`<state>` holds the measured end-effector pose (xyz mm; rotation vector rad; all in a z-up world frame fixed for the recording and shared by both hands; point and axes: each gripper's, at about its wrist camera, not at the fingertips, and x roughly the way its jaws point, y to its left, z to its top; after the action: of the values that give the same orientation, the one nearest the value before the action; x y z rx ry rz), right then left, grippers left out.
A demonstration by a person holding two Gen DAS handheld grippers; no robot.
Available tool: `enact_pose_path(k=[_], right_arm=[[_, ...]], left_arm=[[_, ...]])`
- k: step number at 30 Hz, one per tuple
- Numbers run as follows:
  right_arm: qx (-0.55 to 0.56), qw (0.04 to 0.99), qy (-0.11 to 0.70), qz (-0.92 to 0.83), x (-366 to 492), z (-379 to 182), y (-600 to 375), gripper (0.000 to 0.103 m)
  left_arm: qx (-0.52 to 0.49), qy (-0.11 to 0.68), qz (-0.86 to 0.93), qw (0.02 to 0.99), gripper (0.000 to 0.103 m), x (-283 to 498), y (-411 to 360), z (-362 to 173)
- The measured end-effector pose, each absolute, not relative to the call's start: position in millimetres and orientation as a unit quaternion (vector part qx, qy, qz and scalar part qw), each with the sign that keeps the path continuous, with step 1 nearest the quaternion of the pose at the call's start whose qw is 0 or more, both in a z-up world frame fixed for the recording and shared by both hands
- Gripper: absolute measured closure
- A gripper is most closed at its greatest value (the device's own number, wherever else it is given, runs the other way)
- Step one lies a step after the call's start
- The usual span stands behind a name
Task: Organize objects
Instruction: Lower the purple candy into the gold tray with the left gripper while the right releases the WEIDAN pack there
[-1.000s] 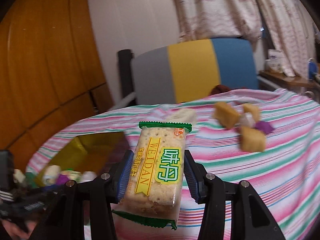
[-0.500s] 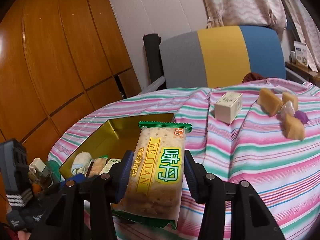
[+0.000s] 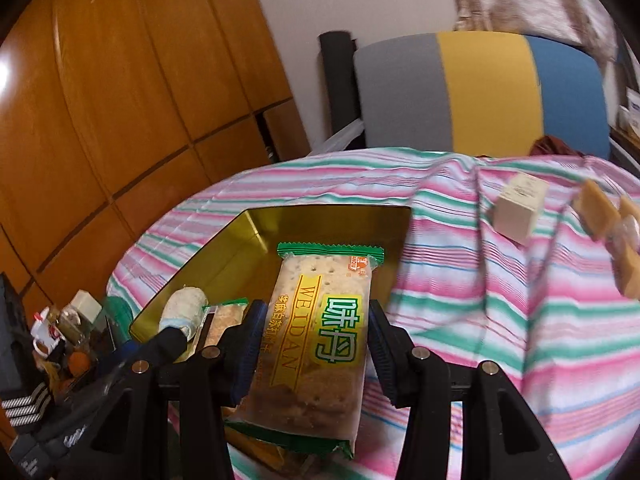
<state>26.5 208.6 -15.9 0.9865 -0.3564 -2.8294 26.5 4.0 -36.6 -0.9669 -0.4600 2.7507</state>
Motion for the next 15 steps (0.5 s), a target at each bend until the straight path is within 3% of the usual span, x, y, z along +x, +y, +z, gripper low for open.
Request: enact_pose_path(k=[15], right_arm=[[0.415, 0.044, -0.064, -0.907, -79.9, -33.9, 185.8, 0.054]], left_arm=[[-0.335, -0.17, 0.923, 0.081, 0.0, 24.9, -5.7, -37.6]])
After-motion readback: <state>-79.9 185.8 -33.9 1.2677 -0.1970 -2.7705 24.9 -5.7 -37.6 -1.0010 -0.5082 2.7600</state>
